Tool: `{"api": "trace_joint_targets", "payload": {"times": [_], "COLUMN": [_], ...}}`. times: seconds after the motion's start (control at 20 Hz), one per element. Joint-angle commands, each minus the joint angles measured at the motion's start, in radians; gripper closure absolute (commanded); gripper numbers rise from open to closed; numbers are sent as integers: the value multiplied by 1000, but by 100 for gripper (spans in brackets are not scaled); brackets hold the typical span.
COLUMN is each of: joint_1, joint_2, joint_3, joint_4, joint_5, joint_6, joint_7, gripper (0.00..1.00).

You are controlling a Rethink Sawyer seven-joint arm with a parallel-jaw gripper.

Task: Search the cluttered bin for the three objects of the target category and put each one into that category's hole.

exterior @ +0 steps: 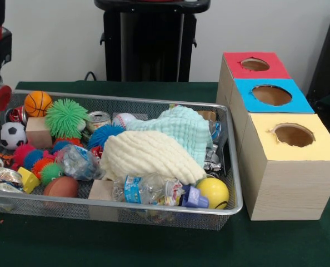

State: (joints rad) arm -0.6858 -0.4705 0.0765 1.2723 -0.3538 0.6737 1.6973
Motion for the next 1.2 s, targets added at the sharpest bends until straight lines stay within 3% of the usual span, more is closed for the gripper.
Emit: {"api": "trace_joint_targets", "payload": {"times": [0.05, 0.5, 1.2], "joint_1": [48, 66, 80], "joint_2": [65, 137, 305], "joint_3": [-57, -95, -184], "joint_4": [124, 109, -49], "joint_5": [48, 81, 108], "joint_6": [-23, -89, -257], "joint_7": [285, 291, 270], "gripper": [0, 0, 0]}}
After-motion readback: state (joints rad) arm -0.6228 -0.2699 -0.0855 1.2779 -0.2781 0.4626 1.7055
